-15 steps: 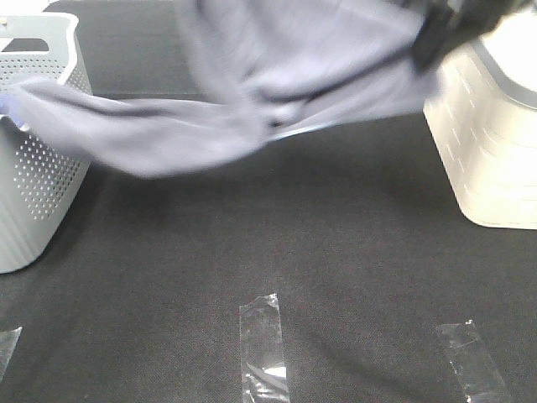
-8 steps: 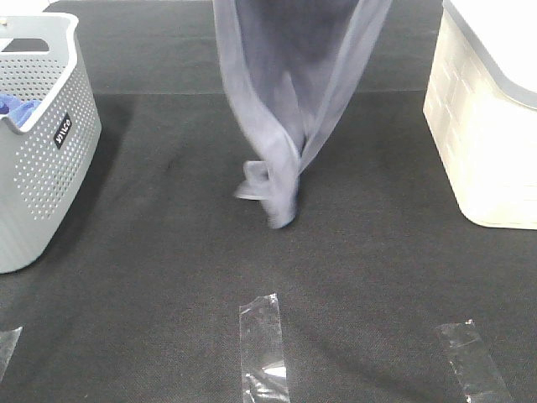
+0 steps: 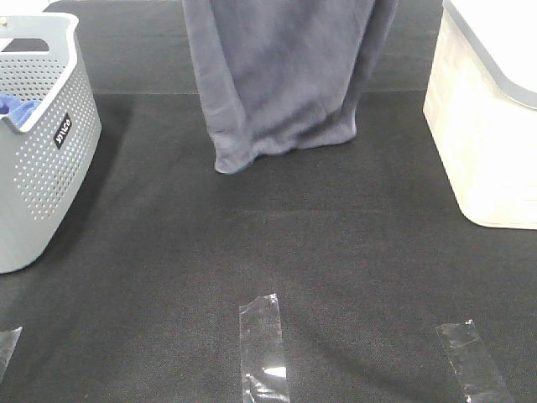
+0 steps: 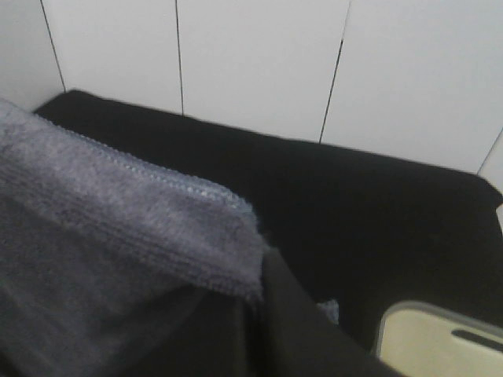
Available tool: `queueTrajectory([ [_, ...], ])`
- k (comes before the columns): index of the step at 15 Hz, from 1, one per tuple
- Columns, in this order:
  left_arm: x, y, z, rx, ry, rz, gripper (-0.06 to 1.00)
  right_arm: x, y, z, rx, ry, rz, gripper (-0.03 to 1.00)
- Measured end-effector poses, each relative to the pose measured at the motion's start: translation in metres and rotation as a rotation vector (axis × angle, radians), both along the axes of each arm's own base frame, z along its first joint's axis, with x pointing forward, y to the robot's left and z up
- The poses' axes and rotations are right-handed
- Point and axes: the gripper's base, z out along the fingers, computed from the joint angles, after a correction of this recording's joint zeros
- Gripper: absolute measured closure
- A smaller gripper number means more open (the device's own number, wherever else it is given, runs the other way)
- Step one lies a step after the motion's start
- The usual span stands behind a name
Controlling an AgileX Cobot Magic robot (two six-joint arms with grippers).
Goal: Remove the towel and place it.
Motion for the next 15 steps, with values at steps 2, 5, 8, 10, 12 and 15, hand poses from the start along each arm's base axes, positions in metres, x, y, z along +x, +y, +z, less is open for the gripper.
queueTrajectory([
  [2, 0.002, 0.003, -0.018, 0.091, 0.182, 0.033, 0.94, 0.005, 0.002, -0.020, -0.035, 0.139, 0.003, 0.97],
  [5, 0.012, 0.005, -0.041, 0.213, 0.280, 0.086, 0.94, 0.023, 0.007, -0.044, -0.053, 0.224, 0.006, 0.97],
  [8, 0.038, 0.001, -0.074, 0.304, 0.261, 0.117, 0.94, 0.050, 0.013, -0.068, -0.067, 0.208, -0.004, 0.97],
  [10, 0.053, 0.002, -0.080, 0.281, 0.148, 0.108, 0.94, 0.066, 0.017, -0.070, -0.036, 0.094, -0.004, 0.97],
  [12, 0.057, 0.010, -0.059, 0.165, -0.073, 0.077, 0.94, 0.072, 0.019, -0.053, 0.012, -0.093, -0.004, 0.97],
  [15, 0.047, 0.024, -0.025, 0.011, -0.472, 0.002, 0.94, 0.068, 0.018, -0.021, 0.076, -0.354, -0.005, 0.97],
])
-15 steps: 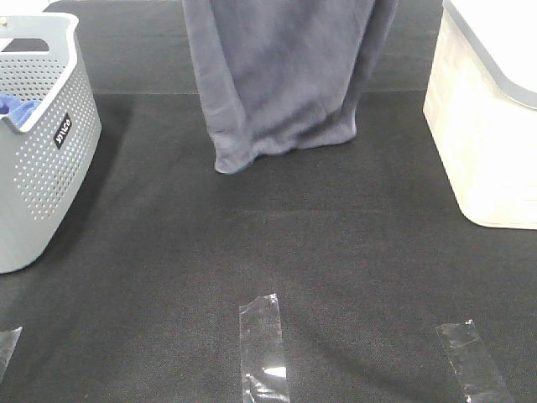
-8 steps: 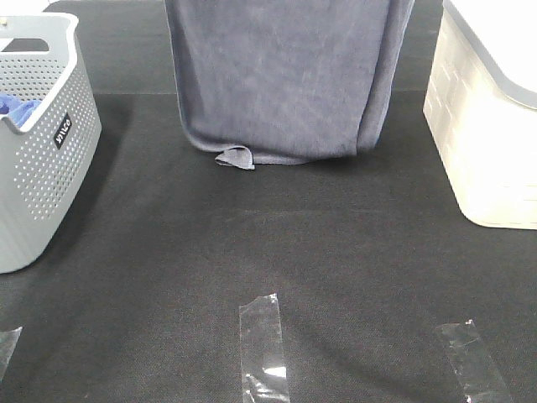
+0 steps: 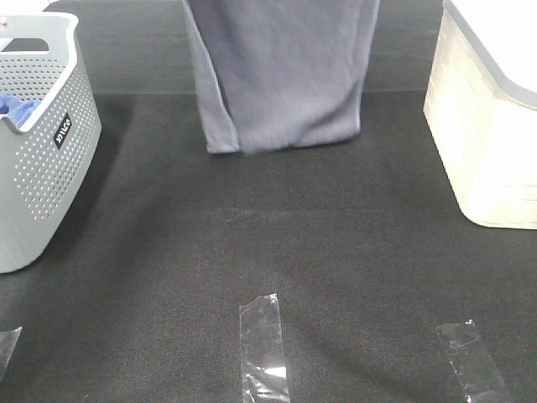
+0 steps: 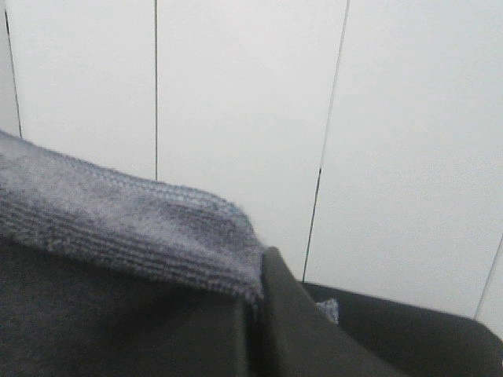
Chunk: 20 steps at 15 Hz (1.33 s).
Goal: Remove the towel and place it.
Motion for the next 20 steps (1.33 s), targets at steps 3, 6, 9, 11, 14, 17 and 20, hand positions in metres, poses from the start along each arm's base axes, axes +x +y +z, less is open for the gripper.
queueTrajectory([
  [3, -0.002, 0.007, 0.013, -0.010, -0.093, 0.020, 0.94, -0.008, -0.002, 0.018, 0.006, -0.107, -0.002, 0.97],
  [6, 0.002, 0.014, 0.015, -0.009, -0.122, 0.042, 0.94, -0.013, -0.004, 0.023, 0.009, -0.123, -0.003, 0.97],
  [9, 0.019, 0.012, -0.008, 0.016, -0.020, 0.064, 0.94, -0.012, -0.004, 0.010, -0.028, 0.012, -0.002, 0.97],
  [11, 0.026, 0.007, -0.022, 0.048, 0.137, 0.094, 0.94, -0.013, -0.004, -0.003, -0.065, 0.149, -0.001, 0.97],
  [14, 0.014, -0.005, -0.046, 0.163, 0.642, 0.192, 0.94, -0.023, -0.006, -0.030, -0.142, 0.456, 0.005, 0.97],
  [17, -0.013, -0.015, -0.056, 0.252, 0.966, 0.235, 0.94, -0.033, -0.008, -0.045, -0.176, 0.657, 0.009, 0.97],
  [20, -0.041, -0.018, -0.054, 0.313, 1.152, 0.260, 0.94, -0.046, -0.007, -0.057, -0.180, 0.857, 0.044, 0.97],
])
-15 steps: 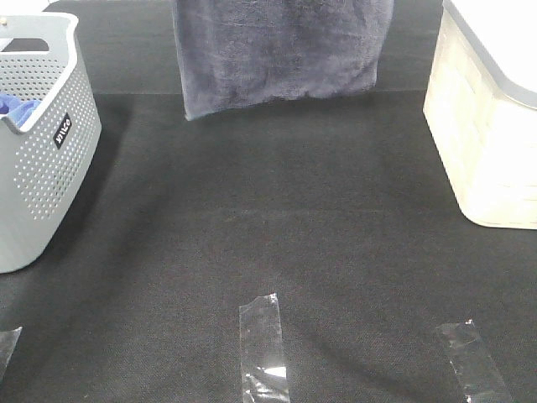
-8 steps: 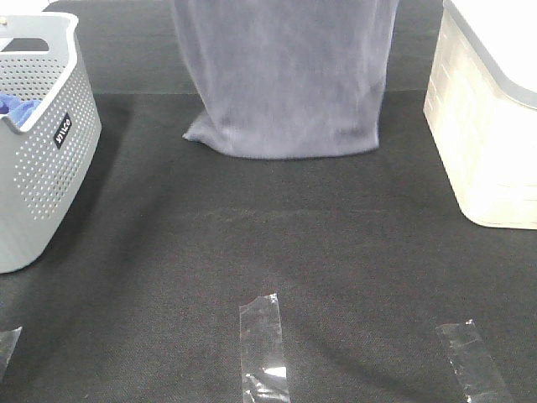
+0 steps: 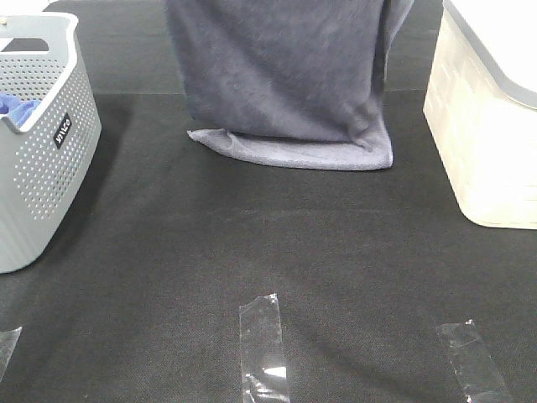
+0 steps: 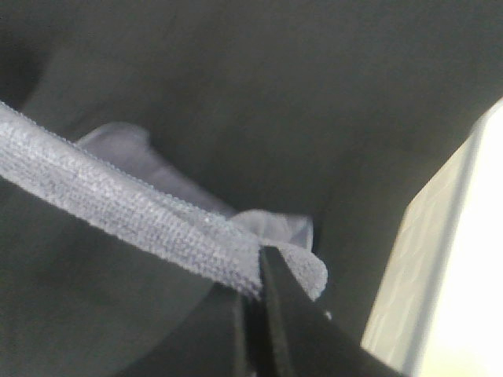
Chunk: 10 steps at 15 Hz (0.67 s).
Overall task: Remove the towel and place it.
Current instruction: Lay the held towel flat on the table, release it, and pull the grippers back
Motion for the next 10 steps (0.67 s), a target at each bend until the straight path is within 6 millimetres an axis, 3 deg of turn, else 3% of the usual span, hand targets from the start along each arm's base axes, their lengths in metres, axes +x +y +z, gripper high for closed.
queueTrajectory([
  [3, -0.021, 0.008, 0.008, 0.020, 0.118, 0.029, 0.94, -0.008, 0.005, -0.004, 0.043, 0.104, 0.029, 0.97],
  [8, -0.032, 0.009, 0.013, -0.028, 0.175, 0.034, 0.94, -0.013, 0.009, -0.005, 0.099, 0.131, 0.042, 0.97],
  [10, -0.043, 0.007, 0.013, -0.075, 0.218, 0.004, 0.94, -0.022, 0.008, -0.013, 0.110, 0.180, 0.047, 0.97],
])
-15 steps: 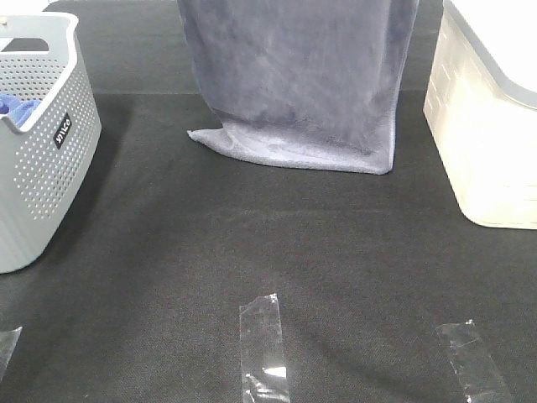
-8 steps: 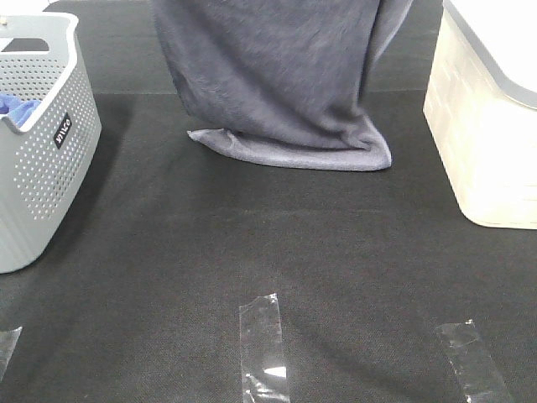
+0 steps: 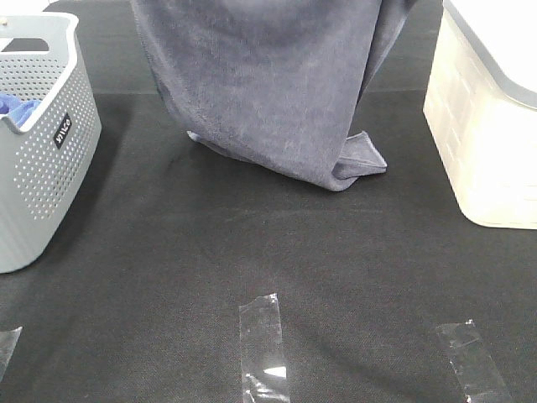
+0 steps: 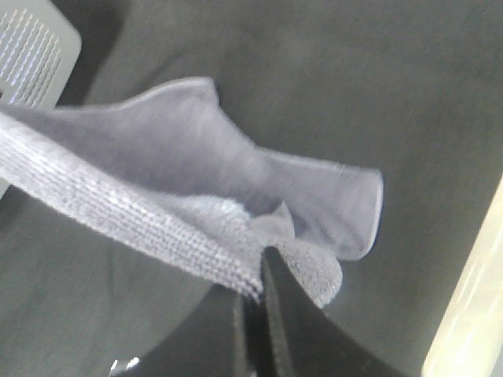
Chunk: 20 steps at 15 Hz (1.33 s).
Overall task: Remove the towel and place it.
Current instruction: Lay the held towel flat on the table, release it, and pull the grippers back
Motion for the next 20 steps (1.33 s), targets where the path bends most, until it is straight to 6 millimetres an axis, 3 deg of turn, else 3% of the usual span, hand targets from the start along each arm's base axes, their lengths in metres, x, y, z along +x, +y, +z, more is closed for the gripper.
queueTrajectory([
  [3, -0.028, 0.008, -0.012, -0.016, 0.101, 0.002, 0.94, -0.023, -0.005, -0.020, -0.011, 0.099, 0.003, 0.97],
  [6, -0.068, 0.019, -0.029, -0.057, 0.229, 0.000, 0.94, -0.050, -0.008, -0.054, -0.003, 0.245, 0.013, 0.97],
  [7, -0.086, 0.023, -0.047, -0.068, 0.312, -0.002, 0.94, -0.065, -0.011, -0.071, -0.007, 0.318, 0.019, 0.97],
  [9, -0.108, 0.027, -0.066, -0.093, 0.405, -0.005, 0.94, -0.088, -0.016, -0.085, -0.010, 0.381, 0.019, 0.97],
  [14, -0.167, 0.043, -0.094, -0.175, 0.537, 0.004, 0.94, -0.151, -0.029, -0.099, 0.013, 0.437, 0.022, 0.97],
  [20, -0.232, 0.059, -0.123, -0.322, 0.658, 0.065, 0.94, -0.209, -0.039, -0.126, 0.066, 0.518, 0.014, 0.97],
])
